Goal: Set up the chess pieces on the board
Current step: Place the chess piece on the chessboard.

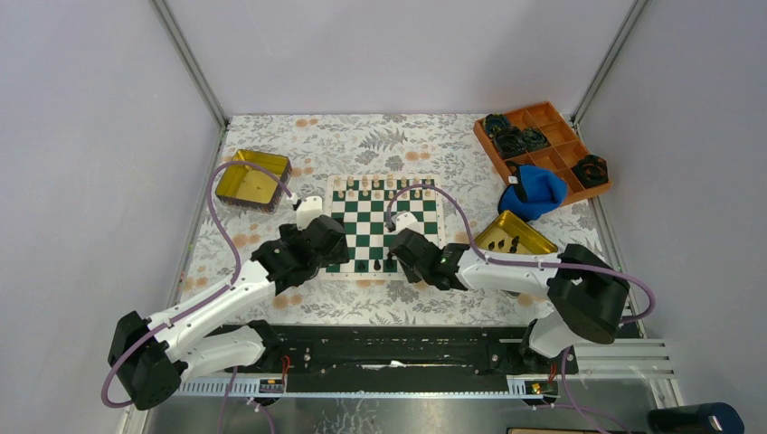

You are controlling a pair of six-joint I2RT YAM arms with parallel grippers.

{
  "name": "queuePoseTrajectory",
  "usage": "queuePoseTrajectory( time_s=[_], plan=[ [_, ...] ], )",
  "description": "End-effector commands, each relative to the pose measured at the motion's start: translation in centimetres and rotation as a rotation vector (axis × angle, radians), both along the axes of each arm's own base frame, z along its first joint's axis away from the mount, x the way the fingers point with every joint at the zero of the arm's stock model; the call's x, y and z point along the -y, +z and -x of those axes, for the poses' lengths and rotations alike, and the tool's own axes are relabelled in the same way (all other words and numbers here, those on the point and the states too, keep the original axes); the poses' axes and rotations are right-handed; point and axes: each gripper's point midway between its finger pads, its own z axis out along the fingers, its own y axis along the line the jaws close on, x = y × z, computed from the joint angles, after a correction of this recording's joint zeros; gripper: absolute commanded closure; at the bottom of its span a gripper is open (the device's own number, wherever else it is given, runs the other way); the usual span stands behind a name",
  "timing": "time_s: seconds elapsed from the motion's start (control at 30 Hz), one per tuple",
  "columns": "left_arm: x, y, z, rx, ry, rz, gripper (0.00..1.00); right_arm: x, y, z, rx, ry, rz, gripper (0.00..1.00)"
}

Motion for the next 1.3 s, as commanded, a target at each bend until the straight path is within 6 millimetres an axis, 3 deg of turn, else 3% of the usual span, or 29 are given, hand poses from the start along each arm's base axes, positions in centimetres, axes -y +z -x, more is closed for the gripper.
queuePoseTrajectory(
  time_s=[0.0, 0.6, 1.13, 1.2, 1.27],
  plan=[
    [-0.3, 0.6, -0.7, 0.048, 0.032, 0.015, 0.01, -1.7, 0.9, -1.3, 0.053, -0.007, -0.035, 1.0],
    [-0.5, 0.5, -0.5, 0.047, 0.044, 0.023, 0.01, -3.4, 0.2, -2.7, 0.074, 0.002, -0.019, 1.0],
    [-0.4, 0.4, -0.3, 0.045, 0.04, 0.036, 0.01, -3.0, -1.4, -3.0, 0.08, -0.012, 0.018, 1.0],
    [-0.4, 0.4, -0.3, 0.045, 0.04, 0.036, 0.01, -3.0, -1.6, -3.0, 0.076, -0.011, 0.02, 0.95],
    [-0.4, 0.4, -0.3, 0.044, 0.04, 0.034, 0.01, -3.0, -1.6, -2.9, 0.076, -0.01, 0.018, 0.83]
  ],
)
